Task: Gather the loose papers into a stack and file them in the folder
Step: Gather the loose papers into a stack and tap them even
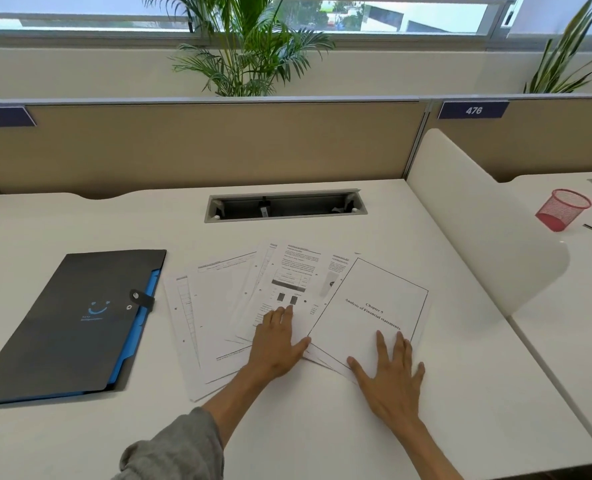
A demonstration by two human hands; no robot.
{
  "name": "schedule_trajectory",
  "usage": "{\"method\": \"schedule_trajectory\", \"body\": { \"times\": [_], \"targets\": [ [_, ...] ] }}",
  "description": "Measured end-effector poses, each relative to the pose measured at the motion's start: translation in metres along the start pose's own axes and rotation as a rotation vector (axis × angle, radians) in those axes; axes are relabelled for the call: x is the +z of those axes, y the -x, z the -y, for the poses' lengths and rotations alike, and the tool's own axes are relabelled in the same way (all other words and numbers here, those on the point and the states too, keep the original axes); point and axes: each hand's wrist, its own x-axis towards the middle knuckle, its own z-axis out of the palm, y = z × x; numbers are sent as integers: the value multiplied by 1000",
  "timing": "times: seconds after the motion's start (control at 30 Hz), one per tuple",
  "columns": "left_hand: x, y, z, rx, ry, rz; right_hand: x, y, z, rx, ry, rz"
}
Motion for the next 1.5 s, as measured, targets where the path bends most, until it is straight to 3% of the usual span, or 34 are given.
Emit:
{"method": "schedule_trajectory", "body": {
  "times": [0.13, 0.33, 0.47, 0.6, 0.7, 0.8, 0.97, 1.1, 1.2, 1.37, 1.5],
  "targets": [
    [-2, -11, -14, -45, 91, 57, -1, 0, 0, -48, 17, -1],
    [-8, -26, -23, -275, 665, 21, -2, -1, -1, -103, 8, -9],
    [-8, -26, -23, -318, 829, 96, -2, 0, -2, -126, -2, -2],
    [-8, -24, -26, -298, 863, 129, -4, -3, -5, -148, -47, -34],
    [-13, -20, -24, -259, 929, 143, -14, -8, -6, -147, -150, -154],
    [-21, -14, -22, -243, 972, 128, -25, -14, -6, -49, -338, -232],
    [-35, -2, -14, -284, 1081, 142, -53, -22, 7, 296, -1027, -63],
    [-39, 7, -3, -343, 1120, 161, -59, -26, 10, 343, -1310, 191],
    [-38, 12, 6, -359, 1108, 183, -60, -22, 18, 293, -1361, 317],
    [-46, 17, 9, -286, 1044, 160, -56, -19, 24, 257, -1356, 291],
    [-46, 8, 17, -308, 836, -65, -57, -19, 23, 244, -1349, 247]
  ]
}}
